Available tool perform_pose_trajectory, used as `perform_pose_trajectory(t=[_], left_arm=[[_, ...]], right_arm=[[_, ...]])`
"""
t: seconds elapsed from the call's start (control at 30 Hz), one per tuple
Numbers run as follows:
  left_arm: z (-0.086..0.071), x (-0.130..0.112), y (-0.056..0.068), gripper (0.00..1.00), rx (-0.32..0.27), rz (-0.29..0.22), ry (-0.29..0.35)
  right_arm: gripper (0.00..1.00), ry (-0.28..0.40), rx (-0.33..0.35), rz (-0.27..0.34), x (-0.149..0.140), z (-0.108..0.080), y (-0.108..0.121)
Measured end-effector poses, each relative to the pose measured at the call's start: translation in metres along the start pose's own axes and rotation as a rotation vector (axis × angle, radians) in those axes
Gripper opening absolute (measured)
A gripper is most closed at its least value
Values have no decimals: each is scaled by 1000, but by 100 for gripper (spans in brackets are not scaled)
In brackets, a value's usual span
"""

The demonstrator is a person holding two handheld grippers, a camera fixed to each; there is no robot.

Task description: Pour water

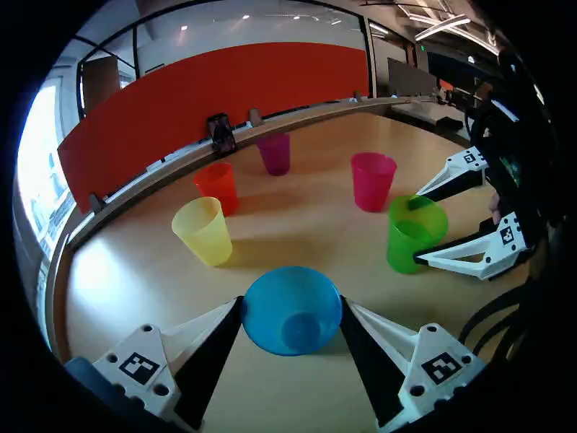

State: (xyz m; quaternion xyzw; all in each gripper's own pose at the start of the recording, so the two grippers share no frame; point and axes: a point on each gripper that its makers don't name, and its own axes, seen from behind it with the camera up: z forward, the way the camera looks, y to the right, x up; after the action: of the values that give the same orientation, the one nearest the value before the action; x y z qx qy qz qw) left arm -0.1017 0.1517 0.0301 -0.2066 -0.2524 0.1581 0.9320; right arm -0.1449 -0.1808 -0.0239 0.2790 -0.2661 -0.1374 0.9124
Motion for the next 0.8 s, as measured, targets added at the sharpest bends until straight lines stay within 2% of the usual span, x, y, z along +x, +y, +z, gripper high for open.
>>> perform_pose_trajectory(t=[0.17,0.43,0.67,0.8], left_arm=[[1,-2,0,92,3,14,-5],[-1,2,-6,97,14,-3,7],[-3,11,-12,97,30,9,23],[-3,13,-13,97,33,-5,26]], right_arm=[[93,-1,-3,3,0,0,1],[97,14,-11,-4,7,-2,5],[100,19,-11,-11,13,-3,7],[100,20,-12,-8,14,-4,7]])
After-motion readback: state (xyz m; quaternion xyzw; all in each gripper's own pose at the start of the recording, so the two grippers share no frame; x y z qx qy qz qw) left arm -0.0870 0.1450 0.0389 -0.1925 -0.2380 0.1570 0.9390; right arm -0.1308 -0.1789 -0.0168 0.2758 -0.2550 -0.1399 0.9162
